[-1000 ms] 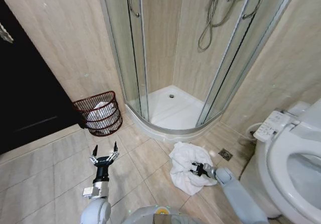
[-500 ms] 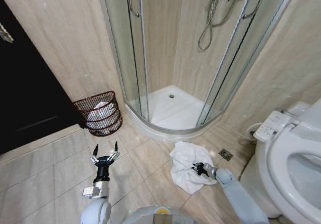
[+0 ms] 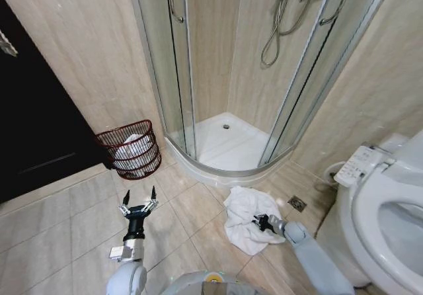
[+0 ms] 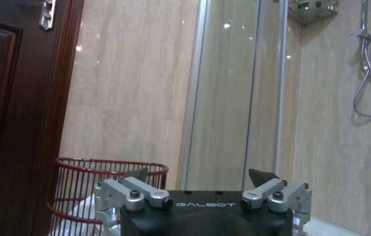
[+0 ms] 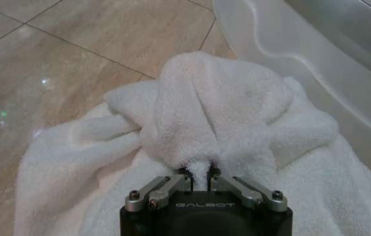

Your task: Discard the used towel into the hamper.

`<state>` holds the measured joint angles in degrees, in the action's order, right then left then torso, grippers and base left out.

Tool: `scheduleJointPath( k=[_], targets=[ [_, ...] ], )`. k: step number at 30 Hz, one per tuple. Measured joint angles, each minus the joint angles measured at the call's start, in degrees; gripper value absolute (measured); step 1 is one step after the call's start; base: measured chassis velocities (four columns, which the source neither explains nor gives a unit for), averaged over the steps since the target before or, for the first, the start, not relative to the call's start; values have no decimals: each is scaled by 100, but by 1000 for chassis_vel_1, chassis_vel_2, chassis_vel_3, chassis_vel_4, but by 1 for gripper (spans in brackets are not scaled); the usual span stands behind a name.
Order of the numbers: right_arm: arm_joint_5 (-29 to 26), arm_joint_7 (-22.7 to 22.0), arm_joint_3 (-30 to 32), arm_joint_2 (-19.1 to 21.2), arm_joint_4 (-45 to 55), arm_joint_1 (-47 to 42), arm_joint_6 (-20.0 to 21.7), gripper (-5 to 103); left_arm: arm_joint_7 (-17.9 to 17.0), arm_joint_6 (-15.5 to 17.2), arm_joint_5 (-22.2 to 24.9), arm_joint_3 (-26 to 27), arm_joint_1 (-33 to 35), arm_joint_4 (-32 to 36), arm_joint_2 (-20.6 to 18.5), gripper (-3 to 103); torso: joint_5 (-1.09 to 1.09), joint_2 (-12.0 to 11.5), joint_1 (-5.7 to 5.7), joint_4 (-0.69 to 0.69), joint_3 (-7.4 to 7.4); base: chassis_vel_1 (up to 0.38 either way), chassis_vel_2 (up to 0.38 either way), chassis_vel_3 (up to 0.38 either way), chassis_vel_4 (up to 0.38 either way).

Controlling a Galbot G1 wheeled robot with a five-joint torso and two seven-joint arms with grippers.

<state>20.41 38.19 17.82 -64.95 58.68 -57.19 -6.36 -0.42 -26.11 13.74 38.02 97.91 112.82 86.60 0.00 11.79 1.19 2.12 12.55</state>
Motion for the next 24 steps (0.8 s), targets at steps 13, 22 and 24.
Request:
scheduleJointPath(
  k=[13, 22, 24],
  targets=[
    [-1499, -543, 423, -222, 751, -496, -6, 11, 7, 16, -87, -7, 11, 40, 11, 100, 1, 0, 0, 0, 0, 0, 0, 0, 0],
    [-2886, -1395, 782, -244, 1538, -1038, -341, 11, 9, 139, -170, -21, 56, 241, 21, 100, 1, 0, 0, 0, 0, 0, 0, 0, 0],
    [-3196, -1571, 962, -245, 1887, -1234, -397, 11, 9, 173, -201, -30, 70, 294, 25, 100, 0, 0, 0, 1, 0, 0, 0, 0, 0]
  ],
)
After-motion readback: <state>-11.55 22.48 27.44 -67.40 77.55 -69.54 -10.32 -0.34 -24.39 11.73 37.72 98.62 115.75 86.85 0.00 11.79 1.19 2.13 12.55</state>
